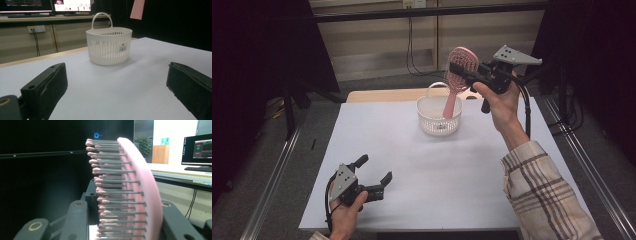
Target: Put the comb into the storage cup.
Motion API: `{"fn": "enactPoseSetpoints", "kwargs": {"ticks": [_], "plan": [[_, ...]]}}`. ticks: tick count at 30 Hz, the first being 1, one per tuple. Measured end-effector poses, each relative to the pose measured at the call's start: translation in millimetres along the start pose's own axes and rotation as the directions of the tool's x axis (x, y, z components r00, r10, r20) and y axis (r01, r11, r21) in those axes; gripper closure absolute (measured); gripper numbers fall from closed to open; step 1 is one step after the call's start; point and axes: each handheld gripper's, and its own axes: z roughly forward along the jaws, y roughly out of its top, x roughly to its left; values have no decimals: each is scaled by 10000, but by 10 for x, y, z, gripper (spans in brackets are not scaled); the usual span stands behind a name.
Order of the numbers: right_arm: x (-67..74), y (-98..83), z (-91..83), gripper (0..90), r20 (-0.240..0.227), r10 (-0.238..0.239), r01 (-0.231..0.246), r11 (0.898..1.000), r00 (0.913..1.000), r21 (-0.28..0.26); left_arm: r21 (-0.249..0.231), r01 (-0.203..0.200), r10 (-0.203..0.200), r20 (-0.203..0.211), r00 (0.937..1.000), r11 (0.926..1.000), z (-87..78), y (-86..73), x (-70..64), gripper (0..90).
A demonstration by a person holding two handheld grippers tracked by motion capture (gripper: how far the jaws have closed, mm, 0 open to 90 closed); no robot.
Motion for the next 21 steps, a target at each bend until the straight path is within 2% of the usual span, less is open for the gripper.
{"fn": "enactPoseSetpoints", "kwargs": {"ticks": [12, 14, 21], "plan": [[-50, -62, 122, 623, 320, 110, -105, 9998, 9994, -146, 9, -32, 32, -21, 10000, 10000, -3, 1, 5, 35], [-61, -78, 152, 623, 393, 251, -240, 9993, 9989, -278, -29, -7, 7, -19, 10000, 10000, -4, 1, 0, 35], [-115, -143, 224, 623, 606, 271, -260, 9995, 9978, -188, -41, 14, -14, -49, 10000, 10000, -12, 3, 3, 35]]}}
